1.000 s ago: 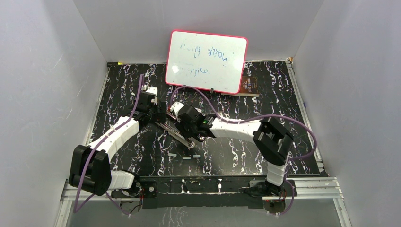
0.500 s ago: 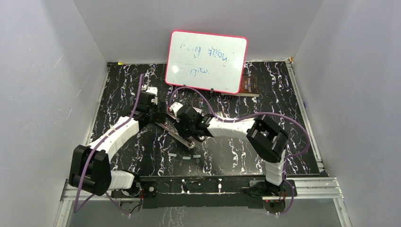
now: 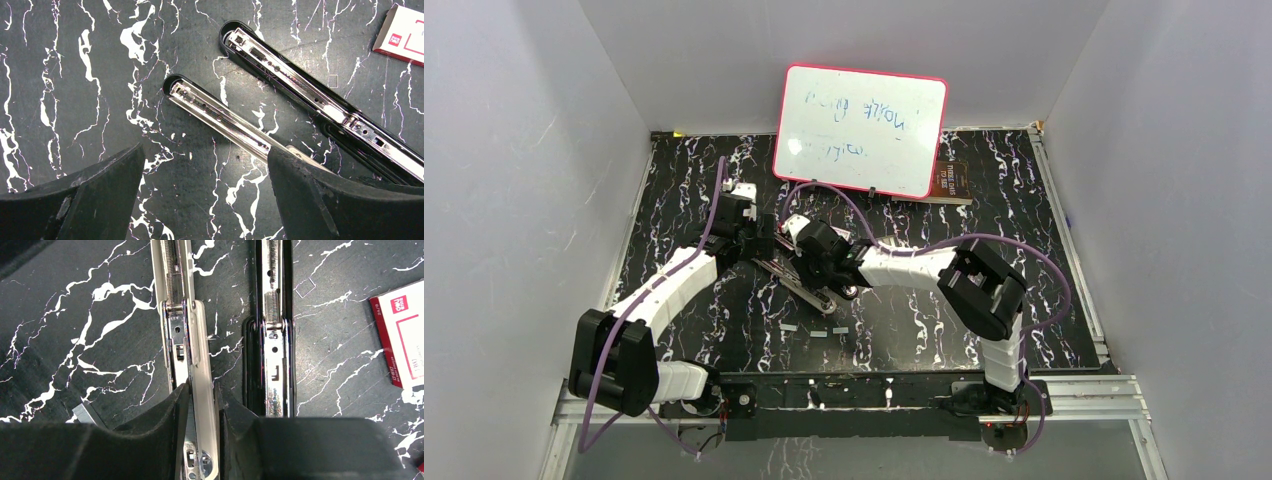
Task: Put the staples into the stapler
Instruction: Adjust the staple in the stapler.
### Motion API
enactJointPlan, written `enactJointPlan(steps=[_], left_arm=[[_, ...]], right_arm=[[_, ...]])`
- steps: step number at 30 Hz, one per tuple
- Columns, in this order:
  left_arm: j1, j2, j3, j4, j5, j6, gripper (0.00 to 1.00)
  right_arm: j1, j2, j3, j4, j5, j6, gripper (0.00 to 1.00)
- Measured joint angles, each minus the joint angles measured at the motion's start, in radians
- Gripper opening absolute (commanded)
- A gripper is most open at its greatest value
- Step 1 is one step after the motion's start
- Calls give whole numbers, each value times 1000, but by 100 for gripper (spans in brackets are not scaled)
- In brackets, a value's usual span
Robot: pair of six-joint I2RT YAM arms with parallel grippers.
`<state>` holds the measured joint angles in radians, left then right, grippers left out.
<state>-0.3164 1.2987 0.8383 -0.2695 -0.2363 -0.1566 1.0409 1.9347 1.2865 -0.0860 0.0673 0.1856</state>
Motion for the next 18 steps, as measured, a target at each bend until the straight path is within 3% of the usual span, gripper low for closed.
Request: enactJointPlan(steps=[18], left_arm=[[0, 0, 0, 0, 0, 0, 91]], right_arm=[[-1, -130, -121, -81, -54, -10, 35]])
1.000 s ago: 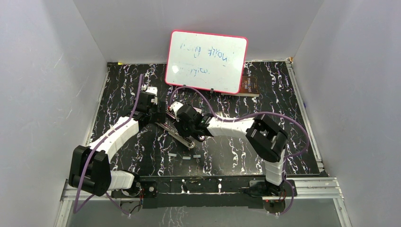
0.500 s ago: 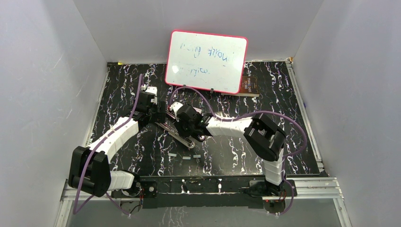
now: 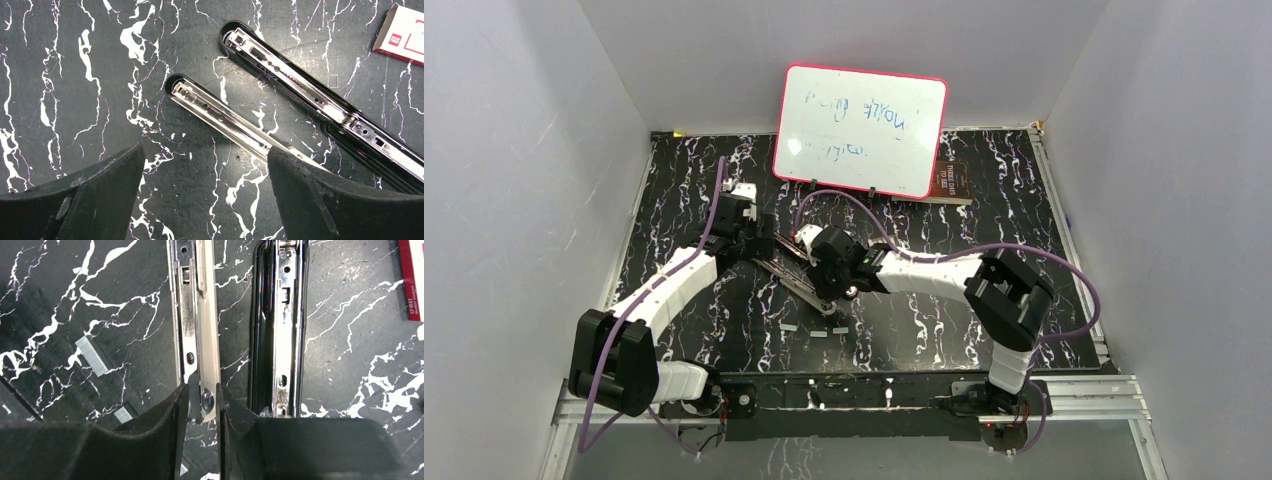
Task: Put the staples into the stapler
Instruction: Adjust the staple in the stapler, then pick up the staple from the center of the board.
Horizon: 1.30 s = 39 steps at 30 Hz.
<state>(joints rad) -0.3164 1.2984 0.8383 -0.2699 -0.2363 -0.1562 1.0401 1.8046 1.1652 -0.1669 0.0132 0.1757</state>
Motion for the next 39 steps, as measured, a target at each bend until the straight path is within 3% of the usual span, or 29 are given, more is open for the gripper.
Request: enactJointPlan(steps=[7, 12, 15, 21, 30, 39], left_arm=[[2, 0, 0, 0, 5, -1, 90], [19, -7, 0, 2, 30, -3, 90], [24, -29, -2, 15, 40, -5, 90], [27, -74, -21, 48, 49, -11, 90], [27, -75, -27, 53, 54, -12, 90], [27, -75, -27, 53, 57, -11, 90]], right_arm=[[0, -175, -69, 20, 11, -45, 44], [-1, -418, -330, 221, -35, -134, 51], [-1, -484, -508, 355, -81, -179, 53], [-1, -495, -637, 485, -111, -195, 53], [-5, -450, -992, 1023, -230, -293, 54], [-39, -285, -990, 1272, -383, -342, 57]])
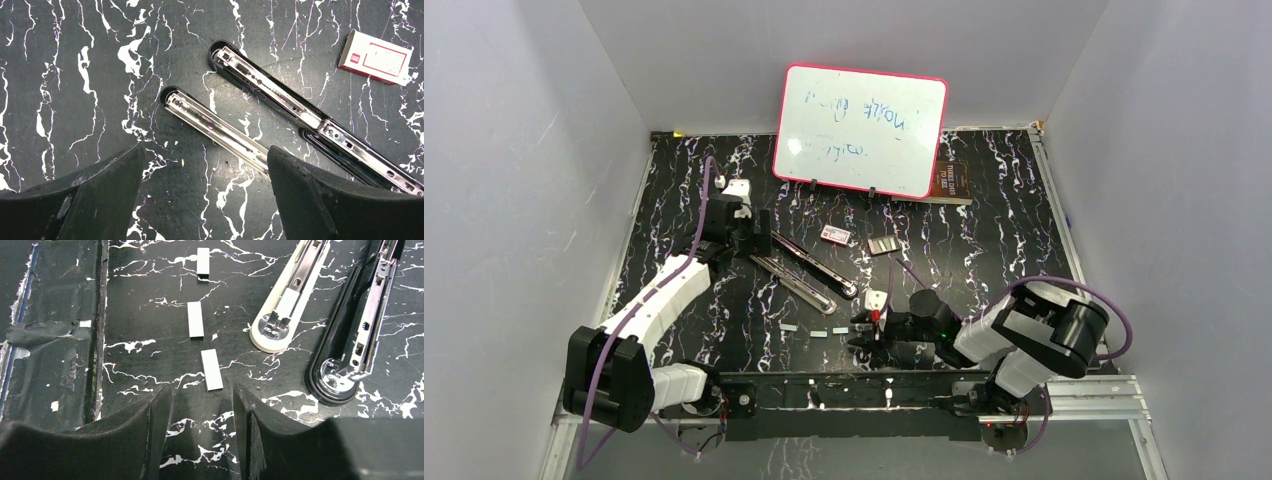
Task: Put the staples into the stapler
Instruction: Pick up the staple from the center of the board.
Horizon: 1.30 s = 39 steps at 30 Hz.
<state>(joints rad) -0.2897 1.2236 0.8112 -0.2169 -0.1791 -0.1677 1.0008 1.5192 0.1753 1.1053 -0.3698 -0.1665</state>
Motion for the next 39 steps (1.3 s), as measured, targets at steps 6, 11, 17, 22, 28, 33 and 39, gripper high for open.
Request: enactJointPlan(steps=[6, 11, 17, 22, 28, 33, 39], left_arm=[[0, 0, 0, 0, 5, 0, 90], [0, 3, 0, 0, 10, 0, 90], [0, 7, 0, 0, 12, 0, 90], [0, 7, 0, 0, 12, 0, 90], [0, 7, 0, 0, 12, 0, 90], [0, 7, 0, 0, 12, 0, 90], [0, 7, 0, 0, 12, 0, 90]], right_arm=[[-38, 27, 2, 36, -39, -30, 57], [-60, 72, 28, 35, -83, -63, 56], [-66, 151, 67, 33, -144, -77, 53], [-71, 185, 85, 41, -186, -77, 50], [-79, 191, 90, 41, -207, -77, 41], [-84, 191, 92, 37, -209, -77, 38], [-84, 197, 113, 16, -206, -76, 36]])
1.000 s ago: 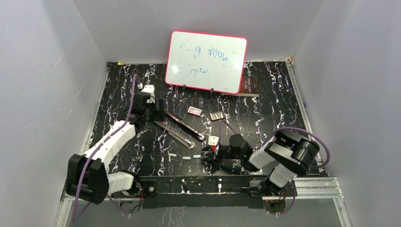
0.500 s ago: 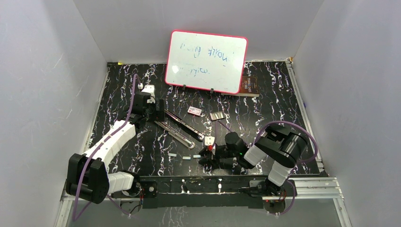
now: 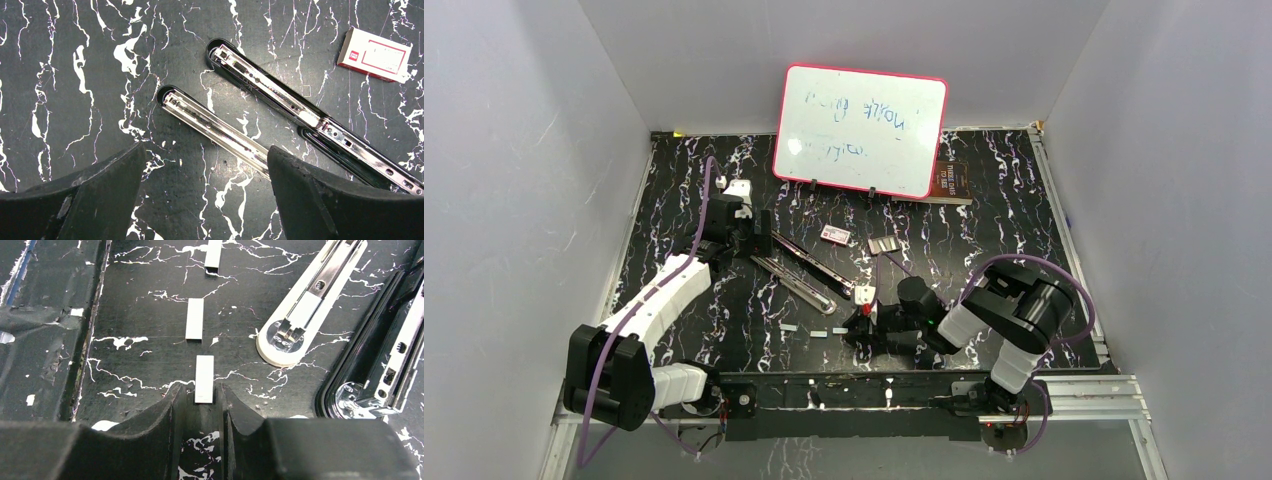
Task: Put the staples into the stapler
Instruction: Pick up the staple from the center of the board.
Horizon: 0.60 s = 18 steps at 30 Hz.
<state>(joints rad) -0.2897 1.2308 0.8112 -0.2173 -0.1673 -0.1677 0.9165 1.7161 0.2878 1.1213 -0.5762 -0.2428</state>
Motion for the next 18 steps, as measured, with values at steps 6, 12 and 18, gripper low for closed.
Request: enactJointPlan(steps=[6, 12, 18], left_arm=[[0, 0, 0, 0, 0, 0, 90], [0, 0, 0, 0, 0, 0, 90], [0, 0, 0, 0, 0, 0, 90]], right_arm=[[0, 3, 13, -16, 1, 0, 29], [-1, 2, 36, -53, -3, 0, 14], [-1, -19, 118, -212, -7, 6, 5]])
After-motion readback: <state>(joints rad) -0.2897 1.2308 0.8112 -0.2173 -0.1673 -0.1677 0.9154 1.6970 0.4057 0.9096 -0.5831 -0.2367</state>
